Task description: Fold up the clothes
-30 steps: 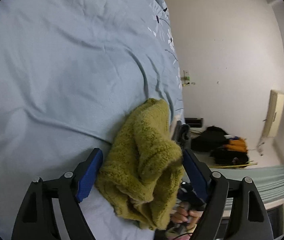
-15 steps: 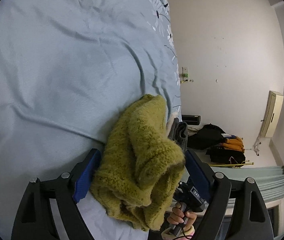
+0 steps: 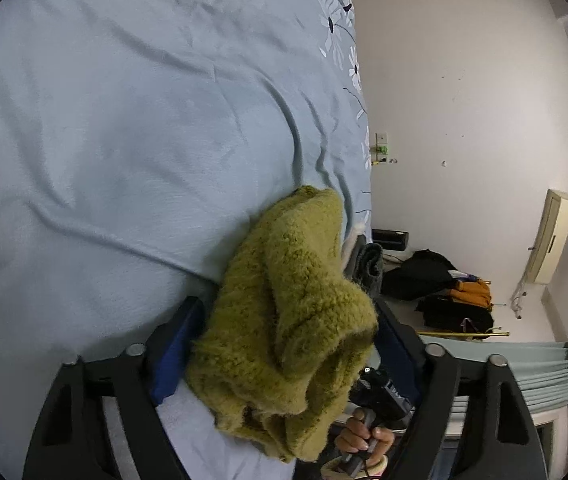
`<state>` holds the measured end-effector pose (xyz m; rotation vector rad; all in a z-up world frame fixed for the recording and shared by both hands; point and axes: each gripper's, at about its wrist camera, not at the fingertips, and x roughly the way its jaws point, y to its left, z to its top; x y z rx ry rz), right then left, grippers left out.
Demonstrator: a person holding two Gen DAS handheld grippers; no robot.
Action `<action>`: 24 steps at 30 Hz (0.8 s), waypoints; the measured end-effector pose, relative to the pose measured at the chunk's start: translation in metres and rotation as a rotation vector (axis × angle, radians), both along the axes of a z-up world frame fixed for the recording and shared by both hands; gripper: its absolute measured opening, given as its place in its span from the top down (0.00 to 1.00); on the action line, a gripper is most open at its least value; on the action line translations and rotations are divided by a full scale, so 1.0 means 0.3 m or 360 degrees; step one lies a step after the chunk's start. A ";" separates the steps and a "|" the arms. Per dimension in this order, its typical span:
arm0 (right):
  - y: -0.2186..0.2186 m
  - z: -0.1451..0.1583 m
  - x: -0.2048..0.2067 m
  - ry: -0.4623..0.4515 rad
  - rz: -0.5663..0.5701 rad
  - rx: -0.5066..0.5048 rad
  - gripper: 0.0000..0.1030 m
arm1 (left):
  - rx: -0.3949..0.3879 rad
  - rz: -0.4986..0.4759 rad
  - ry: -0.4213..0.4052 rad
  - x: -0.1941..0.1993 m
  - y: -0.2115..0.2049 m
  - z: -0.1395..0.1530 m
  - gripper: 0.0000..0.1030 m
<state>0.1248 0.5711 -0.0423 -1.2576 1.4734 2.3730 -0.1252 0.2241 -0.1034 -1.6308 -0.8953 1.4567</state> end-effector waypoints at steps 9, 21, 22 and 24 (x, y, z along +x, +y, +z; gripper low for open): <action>-0.036 0.076 -0.050 -0.0041 0.0023 0.0153 0.73 | -0.0161 0.0020 0.0242 0.052 0.005 0.104 0.65; -0.108 0.389 -0.322 0.0401 0.0406 0.0407 0.74 | 0.0084 0.0257 0.0592 0.109 -0.255 0.266 0.64; -0.108 0.367 -0.359 0.0376 0.0426 0.0402 0.74 | 0.0049 0.0247 0.0536 0.110 -0.262 0.216 0.64; -0.109 0.287 -0.440 0.0261 0.0461 0.0379 0.74 | 0.0026 0.0232 0.0478 0.104 -0.260 0.170 0.64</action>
